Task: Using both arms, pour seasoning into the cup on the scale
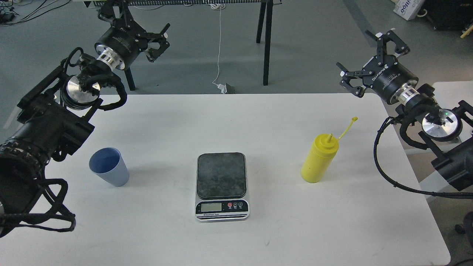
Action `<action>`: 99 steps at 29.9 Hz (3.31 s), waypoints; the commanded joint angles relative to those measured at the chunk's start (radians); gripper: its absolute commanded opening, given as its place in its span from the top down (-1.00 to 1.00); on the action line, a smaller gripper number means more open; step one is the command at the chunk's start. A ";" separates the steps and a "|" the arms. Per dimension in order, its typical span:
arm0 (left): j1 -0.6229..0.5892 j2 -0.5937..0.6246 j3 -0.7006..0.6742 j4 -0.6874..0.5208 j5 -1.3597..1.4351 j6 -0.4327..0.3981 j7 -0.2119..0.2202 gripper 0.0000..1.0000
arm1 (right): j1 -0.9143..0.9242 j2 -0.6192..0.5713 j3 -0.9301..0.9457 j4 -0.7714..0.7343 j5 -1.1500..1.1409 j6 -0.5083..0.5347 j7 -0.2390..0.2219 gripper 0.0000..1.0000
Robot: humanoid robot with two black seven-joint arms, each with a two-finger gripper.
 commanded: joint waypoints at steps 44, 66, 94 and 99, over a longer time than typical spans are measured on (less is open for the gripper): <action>0.029 0.490 0.179 -0.154 1.016 0.000 -0.122 -1.00 | -0.028 -0.062 0.000 0.000 0.002 0.000 -0.006 -0.98; -0.251 0.292 0.157 0.088 0.057 0.000 0.050 -1.00 | -0.028 -0.036 0.003 0.003 0.002 0.000 -0.001 -0.98; -0.300 0.517 0.286 -0.222 1.072 0.000 -0.420 -0.99 | -0.034 0.001 0.004 -0.008 0.002 0.000 -0.004 -0.98; -0.289 0.562 0.409 -0.360 1.221 0.000 -0.471 -0.99 | -0.025 -0.007 0.003 -0.005 0.002 0.000 -0.015 -0.98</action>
